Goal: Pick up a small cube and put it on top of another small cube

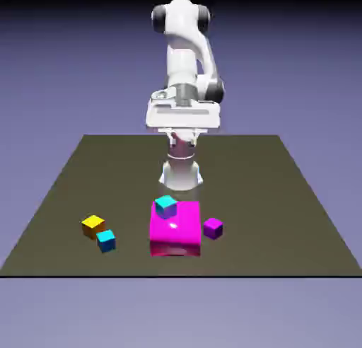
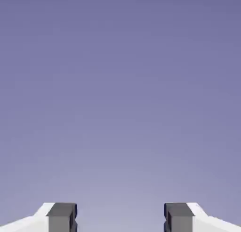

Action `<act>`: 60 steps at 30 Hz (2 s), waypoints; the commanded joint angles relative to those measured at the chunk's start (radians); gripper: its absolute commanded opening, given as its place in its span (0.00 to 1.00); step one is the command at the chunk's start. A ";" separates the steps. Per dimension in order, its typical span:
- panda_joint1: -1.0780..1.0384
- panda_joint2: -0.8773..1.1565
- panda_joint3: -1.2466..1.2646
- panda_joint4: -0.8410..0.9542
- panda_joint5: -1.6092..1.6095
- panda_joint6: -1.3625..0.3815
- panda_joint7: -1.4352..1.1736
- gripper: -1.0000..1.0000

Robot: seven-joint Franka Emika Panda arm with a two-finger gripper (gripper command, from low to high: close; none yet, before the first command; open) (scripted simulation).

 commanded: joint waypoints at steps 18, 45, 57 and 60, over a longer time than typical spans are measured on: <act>-0.085 0.652 0.330 0.434 -0.290 -0.759 0.135 0.50; -0.212 1.631 0.825 1.086 -0.726 -1.896 0.337 0.50; -0.343 1.833 0.901 1.055 -0.854 -2.039 0.418 0.50; -0.320 1.833 0.907 1.091 -0.846 -2.060 0.409 0.00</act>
